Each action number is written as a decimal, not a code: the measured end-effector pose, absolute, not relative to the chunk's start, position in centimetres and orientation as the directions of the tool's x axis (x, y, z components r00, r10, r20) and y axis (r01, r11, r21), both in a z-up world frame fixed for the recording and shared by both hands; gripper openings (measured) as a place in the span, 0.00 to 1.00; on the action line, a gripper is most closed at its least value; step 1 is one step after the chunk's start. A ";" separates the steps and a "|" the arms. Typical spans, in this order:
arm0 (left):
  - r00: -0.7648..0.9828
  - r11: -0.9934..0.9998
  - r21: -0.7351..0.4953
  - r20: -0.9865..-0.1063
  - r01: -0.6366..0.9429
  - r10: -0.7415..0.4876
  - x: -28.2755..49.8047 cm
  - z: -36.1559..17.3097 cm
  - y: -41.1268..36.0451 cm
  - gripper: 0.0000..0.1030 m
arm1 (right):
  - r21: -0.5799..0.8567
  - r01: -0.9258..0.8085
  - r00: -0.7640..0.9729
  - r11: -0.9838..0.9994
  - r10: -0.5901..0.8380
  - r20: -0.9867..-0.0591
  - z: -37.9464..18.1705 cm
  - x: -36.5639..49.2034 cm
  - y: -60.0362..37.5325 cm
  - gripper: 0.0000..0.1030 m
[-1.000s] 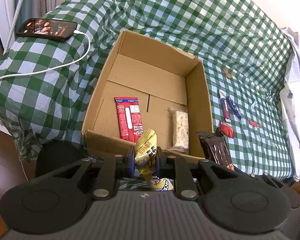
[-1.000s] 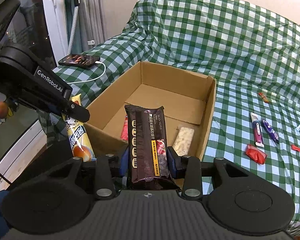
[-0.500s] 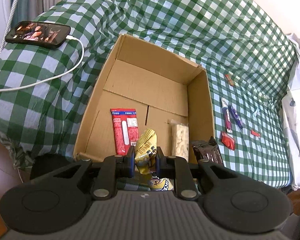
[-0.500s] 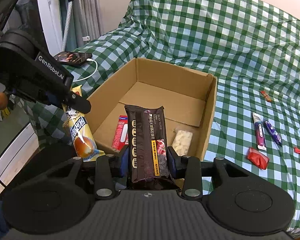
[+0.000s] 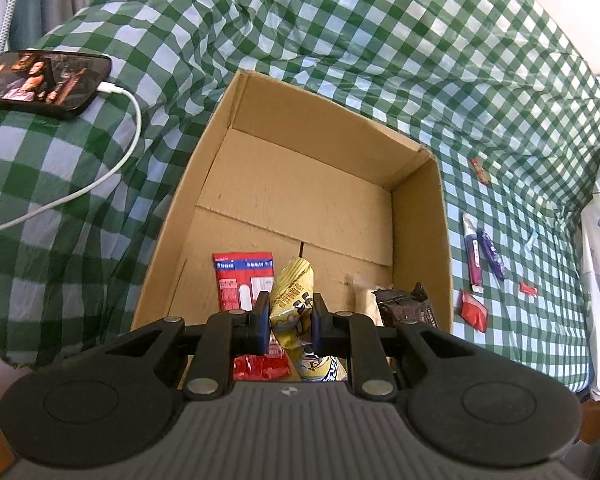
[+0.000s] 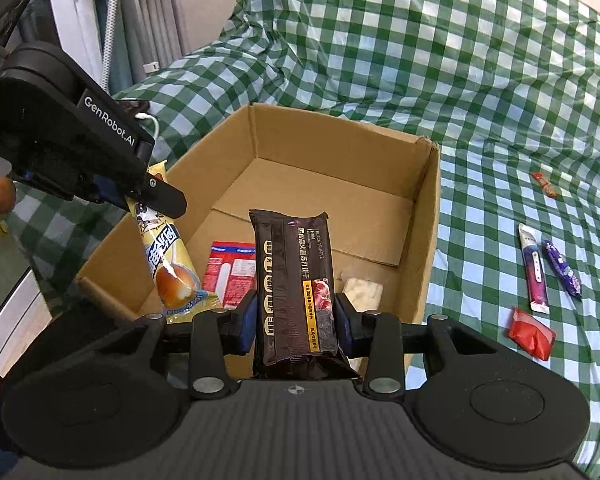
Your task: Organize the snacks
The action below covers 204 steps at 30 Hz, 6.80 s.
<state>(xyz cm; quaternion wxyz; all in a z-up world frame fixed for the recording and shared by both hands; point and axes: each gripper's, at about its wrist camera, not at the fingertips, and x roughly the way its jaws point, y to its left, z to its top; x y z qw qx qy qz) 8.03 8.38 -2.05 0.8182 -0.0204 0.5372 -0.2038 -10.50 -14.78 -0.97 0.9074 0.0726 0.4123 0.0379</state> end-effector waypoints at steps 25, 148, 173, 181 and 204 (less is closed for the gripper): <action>0.449 0.948 -0.049 -0.872 0.314 -0.193 10.7 -5.7 6.6 1.00 | 0.197 0.058 0.637 0.979 0.116 -0.762 -4.2 -5.4 -16.3 0.79; 0.483 0.822 0.193 -0.869 0.536 -0.111 -9.0 -1.9 2.1 1.00 | 0.283 0.426 0.702 0.859 -0.116 -0.702 0.0 -24.9 -23.2 0.99; 0.255 0.783 0.069 -0.960 0.618 -0.117 7.4 -14.0 -33.9 1.00 | 0.107 0.544 0.584 0.833 -0.284 -0.761 -14.1 -10.8 -48.1 0.99; 0.195 0.798 0.041 -0.976 0.601 -0.096 12.6 -20.5 -39.5 1.00 | 0.040 0.411 0.606 0.911 -0.241 -0.758 -20.1 -3.1 -51.0 0.99; 0.259 0.753 -0.053 -0.921 0.656 -0.291 9.9 -12.7 -33.3 0.20 | 0.033 0.349 0.686 0.936 -0.231 -0.690 -17.0 -4.5 -48.9 0.25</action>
